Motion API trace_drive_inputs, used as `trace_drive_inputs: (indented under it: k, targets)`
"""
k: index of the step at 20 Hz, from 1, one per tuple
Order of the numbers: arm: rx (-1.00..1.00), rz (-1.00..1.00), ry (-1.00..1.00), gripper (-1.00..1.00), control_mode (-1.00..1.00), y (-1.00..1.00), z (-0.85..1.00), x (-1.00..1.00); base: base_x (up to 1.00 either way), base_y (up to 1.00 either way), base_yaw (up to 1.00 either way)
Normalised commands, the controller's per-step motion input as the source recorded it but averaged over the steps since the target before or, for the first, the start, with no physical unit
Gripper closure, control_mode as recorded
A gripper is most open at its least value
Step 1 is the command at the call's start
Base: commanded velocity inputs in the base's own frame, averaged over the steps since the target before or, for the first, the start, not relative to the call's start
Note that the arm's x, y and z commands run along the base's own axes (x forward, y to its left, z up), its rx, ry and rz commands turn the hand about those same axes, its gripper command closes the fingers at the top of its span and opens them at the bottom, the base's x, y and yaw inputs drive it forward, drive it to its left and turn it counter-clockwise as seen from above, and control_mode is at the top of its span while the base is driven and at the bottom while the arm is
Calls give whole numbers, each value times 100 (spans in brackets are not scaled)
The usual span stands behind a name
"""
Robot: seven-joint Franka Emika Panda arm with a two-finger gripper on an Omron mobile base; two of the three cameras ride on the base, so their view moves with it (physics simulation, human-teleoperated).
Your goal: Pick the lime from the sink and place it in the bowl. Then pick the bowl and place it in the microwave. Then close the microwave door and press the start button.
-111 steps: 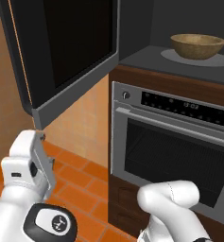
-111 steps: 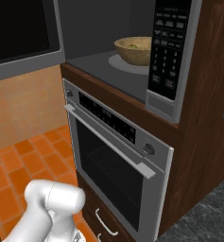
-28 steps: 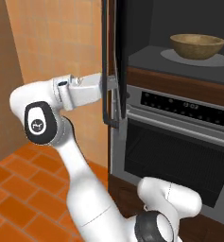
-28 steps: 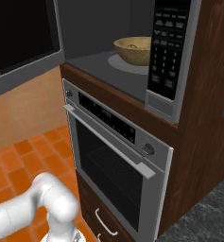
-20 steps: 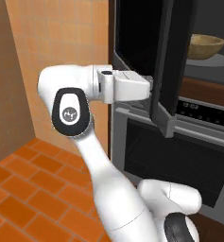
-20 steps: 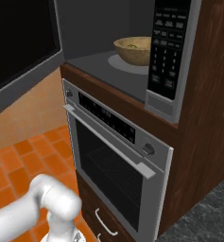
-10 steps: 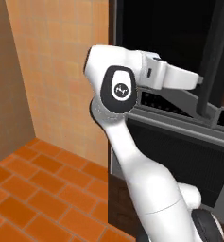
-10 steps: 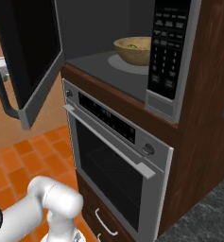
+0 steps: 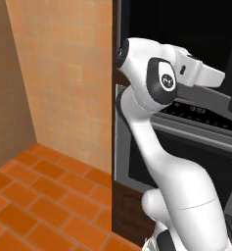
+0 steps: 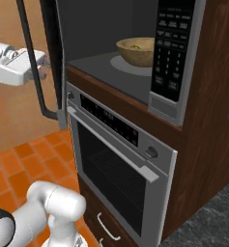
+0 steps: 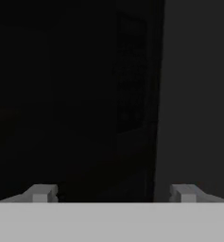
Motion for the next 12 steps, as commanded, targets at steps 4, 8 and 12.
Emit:
trace_drive_inputs:
  k: [4, 8, 12]
  targets:
    - [0, 15, -1, -100, -100, -31, 0, 79, 0, 0, 0]
    - [1, 17, -15, -100, -100, -41, 0, 58, 0, 0, 0]
    - [1, 14, -14, -100, -100, -45, 1, 47, 0, 0, 0]
